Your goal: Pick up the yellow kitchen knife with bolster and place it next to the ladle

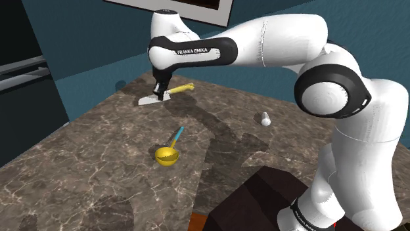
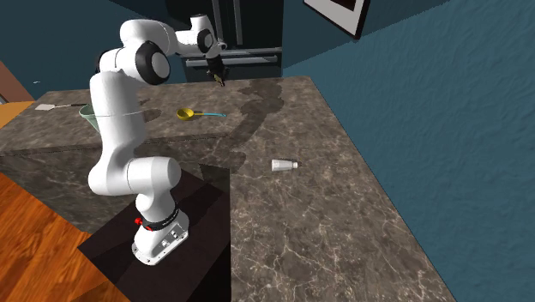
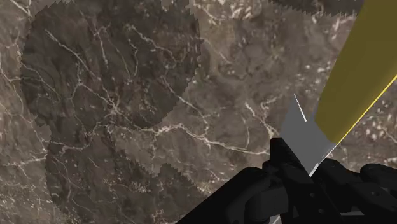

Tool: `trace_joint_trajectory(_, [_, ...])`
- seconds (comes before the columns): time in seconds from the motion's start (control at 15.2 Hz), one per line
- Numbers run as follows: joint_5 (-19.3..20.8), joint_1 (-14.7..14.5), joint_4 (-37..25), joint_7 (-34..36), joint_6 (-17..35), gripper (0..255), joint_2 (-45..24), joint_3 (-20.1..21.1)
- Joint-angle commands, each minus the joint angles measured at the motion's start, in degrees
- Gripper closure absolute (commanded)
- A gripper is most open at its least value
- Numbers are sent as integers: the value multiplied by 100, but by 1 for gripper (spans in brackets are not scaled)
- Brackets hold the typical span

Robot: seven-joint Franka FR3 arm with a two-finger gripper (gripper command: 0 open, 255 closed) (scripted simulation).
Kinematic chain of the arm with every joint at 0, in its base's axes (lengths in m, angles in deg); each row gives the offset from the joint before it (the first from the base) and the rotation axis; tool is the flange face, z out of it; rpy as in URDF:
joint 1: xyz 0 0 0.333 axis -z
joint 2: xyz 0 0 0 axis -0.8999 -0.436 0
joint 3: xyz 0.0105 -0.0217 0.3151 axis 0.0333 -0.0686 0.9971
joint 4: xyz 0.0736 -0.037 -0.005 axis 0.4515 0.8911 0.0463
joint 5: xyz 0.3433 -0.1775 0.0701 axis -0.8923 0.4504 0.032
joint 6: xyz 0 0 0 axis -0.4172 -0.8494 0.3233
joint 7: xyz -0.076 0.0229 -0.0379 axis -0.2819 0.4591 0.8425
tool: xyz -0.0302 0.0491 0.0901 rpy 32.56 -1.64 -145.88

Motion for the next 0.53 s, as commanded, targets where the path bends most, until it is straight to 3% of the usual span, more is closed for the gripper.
trace_joint_trajectory(0.0, [-56, -38, -512, 147, -219, 255, -316, 68])
trace_joint_trajectory(0.2, [-169, -21, -1561, 346, -647, 255, -965, 176])
trace_joint_trajectory(0.26, [-242, 25, -2369, 471, -987, 255, -1444, 242])
trace_joint_trajectory(0.46, [-238, -4, -2117, 481, -749, 255, -1434, 248])
